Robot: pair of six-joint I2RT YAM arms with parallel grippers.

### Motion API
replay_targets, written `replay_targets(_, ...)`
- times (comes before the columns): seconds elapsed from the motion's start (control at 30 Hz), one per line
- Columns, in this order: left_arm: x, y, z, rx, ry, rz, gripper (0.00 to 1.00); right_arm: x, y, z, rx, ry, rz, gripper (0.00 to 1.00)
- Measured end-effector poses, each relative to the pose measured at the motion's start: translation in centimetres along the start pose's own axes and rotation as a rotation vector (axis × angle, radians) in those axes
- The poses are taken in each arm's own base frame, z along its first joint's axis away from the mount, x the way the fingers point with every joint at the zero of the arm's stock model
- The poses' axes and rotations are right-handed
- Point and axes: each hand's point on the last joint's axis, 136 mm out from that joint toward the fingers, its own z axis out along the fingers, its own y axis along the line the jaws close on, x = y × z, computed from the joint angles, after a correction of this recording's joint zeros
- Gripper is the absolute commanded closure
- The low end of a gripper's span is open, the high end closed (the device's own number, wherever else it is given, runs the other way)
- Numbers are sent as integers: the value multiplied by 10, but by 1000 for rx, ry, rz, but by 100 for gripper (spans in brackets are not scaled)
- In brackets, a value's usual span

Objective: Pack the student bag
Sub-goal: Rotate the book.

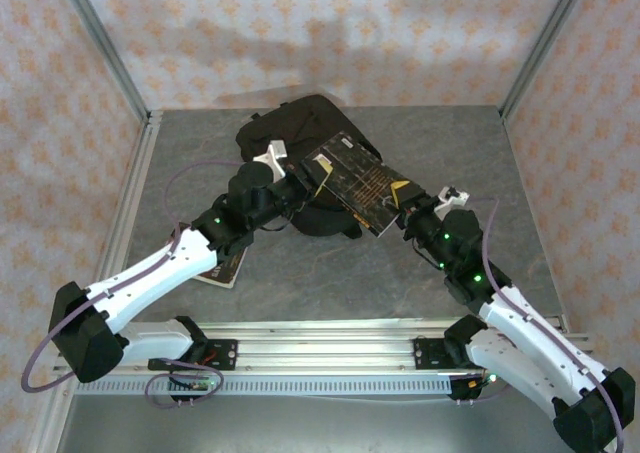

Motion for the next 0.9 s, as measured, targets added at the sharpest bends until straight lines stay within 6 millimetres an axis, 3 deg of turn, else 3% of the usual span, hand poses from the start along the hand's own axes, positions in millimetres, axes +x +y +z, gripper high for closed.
replay_targets(0.07,0,2,0,-5,0,4,100,1,2,0,-15,3,-2,40)
replay_targets(0.17,0,6,0,-12,-3,14,100,2,4,0,-35,10,4,38)
replay_targets(0.43,-2,7,-4,-12,-21,29,100,6,8,-1,-91,36,43,49)
replay_targets(0.77,-3,11,-4,-20,-28,37,100,23,0,1,-80,91,43,44)
replay_targets(0.83,-3,11,-4,-21,-30,37,100,24,0,1,-81,96,35,54)
replay_targets(0.9,-3,11,-4,-21,-30,37,100,24,0,1,-81,96,27,75)
